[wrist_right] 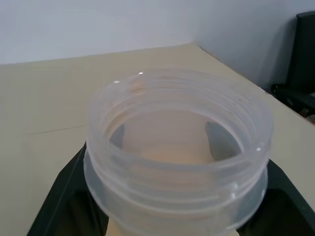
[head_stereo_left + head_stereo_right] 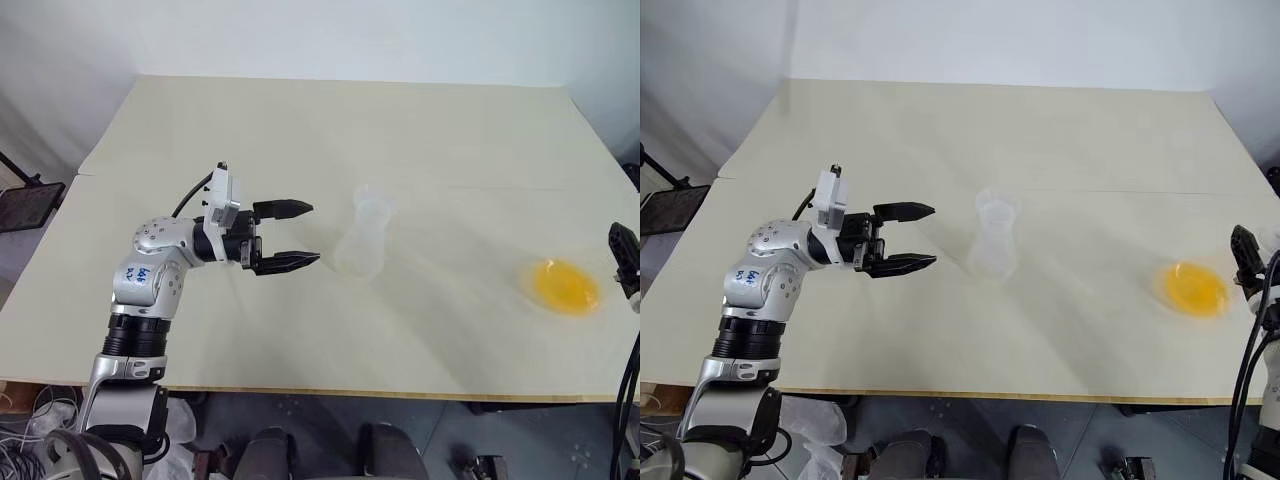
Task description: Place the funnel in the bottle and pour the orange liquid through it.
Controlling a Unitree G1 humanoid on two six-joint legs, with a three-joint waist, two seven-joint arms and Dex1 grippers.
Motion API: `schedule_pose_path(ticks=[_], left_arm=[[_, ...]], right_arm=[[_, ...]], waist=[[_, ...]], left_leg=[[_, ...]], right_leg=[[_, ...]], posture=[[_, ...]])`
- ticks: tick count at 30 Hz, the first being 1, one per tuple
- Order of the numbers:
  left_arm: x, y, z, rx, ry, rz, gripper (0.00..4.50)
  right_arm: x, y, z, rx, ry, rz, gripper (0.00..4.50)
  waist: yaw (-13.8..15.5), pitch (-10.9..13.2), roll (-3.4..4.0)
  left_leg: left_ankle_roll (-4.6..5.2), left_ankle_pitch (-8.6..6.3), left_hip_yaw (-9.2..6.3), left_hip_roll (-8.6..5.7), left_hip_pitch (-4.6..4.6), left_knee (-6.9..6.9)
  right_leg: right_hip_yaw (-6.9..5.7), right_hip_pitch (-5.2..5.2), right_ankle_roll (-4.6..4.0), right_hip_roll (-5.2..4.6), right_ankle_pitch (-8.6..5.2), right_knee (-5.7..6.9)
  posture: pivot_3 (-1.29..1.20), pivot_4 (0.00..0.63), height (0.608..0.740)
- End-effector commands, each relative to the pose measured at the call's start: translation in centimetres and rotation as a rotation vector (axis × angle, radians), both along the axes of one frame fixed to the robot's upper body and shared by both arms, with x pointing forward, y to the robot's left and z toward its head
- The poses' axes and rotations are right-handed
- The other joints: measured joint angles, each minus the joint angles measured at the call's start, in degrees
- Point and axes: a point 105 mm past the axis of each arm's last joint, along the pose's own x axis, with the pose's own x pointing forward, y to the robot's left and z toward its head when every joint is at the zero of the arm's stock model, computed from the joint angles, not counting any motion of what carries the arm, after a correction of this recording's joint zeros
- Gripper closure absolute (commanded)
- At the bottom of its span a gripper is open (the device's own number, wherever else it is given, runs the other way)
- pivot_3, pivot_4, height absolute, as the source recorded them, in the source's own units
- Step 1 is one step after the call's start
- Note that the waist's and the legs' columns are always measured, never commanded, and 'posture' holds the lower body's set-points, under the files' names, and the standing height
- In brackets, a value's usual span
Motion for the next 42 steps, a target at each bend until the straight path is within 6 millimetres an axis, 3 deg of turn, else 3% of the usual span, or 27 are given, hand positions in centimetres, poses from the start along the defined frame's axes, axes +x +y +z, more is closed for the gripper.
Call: schedule_pose_path(ticks=[1,6,8,10,13,17,22,29,36,42], left_arm=[[-0.4,0.2,0.9,-0.019,-0.050,-0.001,0.00],[-0.3,0.3,0.6,-0.021,-0.040,0.007,0.00],[-0.3,0.2,0.5,-0.023,-0.038,0.011,0.00],[-0.3,0.3,0.5,-0.030,-0.037,0.020,0.00],[-0.2,0.4,0.3,-0.043,-0.034,0.041,0.00],[-0.4,0.3,-0.1,-0.059,-0.032,0.065,0.00],[-0.8,0.5,-0.5,-0.081,-0.031,0.107,0.00],[-0.9,0.6,-1.0,-0.094,-0.036,0.155,0.00],[-0.6,0.5,-0.9,-0.132,-0.072,0.218,0.00],[-0.8,0.0,-1.2,-0.138,-0.070,0.216,0.00]], right_arm=[[0.0,1.6,3.0,-0.071,-0.106,0.047,2.02],[2.2,3.3,4.7,-0.101,-0.056,-0.047,2.02],[3.5,7.3,7.4,-0.089,-0.118,0.123,2.02],[4.2,10.4,8.6,-0.155,-0.108,0.195,2.02],[5.2,13.0,9.1,-0.283,-0.089,0.188,2.02],[6.1,17.0,7.9,-0.429,-0.049,0.324,2.02],[6.9,19.6,8.0,-0.702,-0.086,0.326,2.02],[8.1,22.6,7.8,-0.953,-0.135,0.350,2.02],[9.3,23.7,9.4,-1.221,-0.190,0.208,2.02],[9.3,24.6,10.0,-1.286,-0.240,0.201,2.02]], waist=[[-0.02,0.00,0.00],[-0.25,0.01,0.02],[-0.42,0.03,0.06],[-0.76,0.08,0.15],[-1.07,0.07,0.15],[-0.77,0.08,0.14],[-0.71,0.08,0.14],[-1.53,0.08,0.14],[-1.53,0.08,0.14],[-1.55,0.08,0.14]], left_leg=[[0.00,0.00,0.00,0.00,0.00,0.00],[-0.01,0.01,-0.06,0.03,-0.03,-0.01],[-0.02,0.01,-0.12,0.05,-0.04,-0.01],[-0.02,0.02,-0.13,0.04,-0.06,0.00],[-0.04,0.03,-0.24,0.05,-0.07,-0.02],[-0.02,0.02,-0.26,-0.08,-0.19,-0.01],[-0.01,0.02,-0.25,-0.09,-0.23,-0.01],[-0.02,0.02,-0.26,-0.02,-0.20,-0.02],[-0.03,0.02,-0.31,-0.01,-0.19,-0.01],[-0.03,0.02,-0.34,-0.01,-0.21,-0.03]], right_leg=[[0.01,-0.02,0.00,0.00,0.00,0.00],[0.12,-0.16,0.00,0.00,0.00,0.05],[0.11,-0.20,0.00,0.01,0.00,0.10],[0.17,-0.24,0.00,0.01,0.00,0.10],[0.07,-0.28,0.00,0.03,0.00,0.22],[0.07,-0.25,-0.01,-0.03,0.00,0.26],[0.04,-0.27,0.00,-0.04,0.00,0.21],[0.03,-0.28,0.00,-0.02,0.00,0.16],[0.05,-0.29,0.00,-0.03,0.00,0.16],[0.02,-0.29,0.00,-0.03,0.00,0.16]], posture=[[0.00,0.150,0.740],[0.00,0.150,0.740],[0.00,0.150,0.740],[0.00,0.150,0.740],[0.00,0.150,0.740],[0.00,0.150,0.740],[0.00,0.150,0.740],[0.00,0.150,0.740],[0.00,0.150,0.740],[0.00,0.150,0.740]])
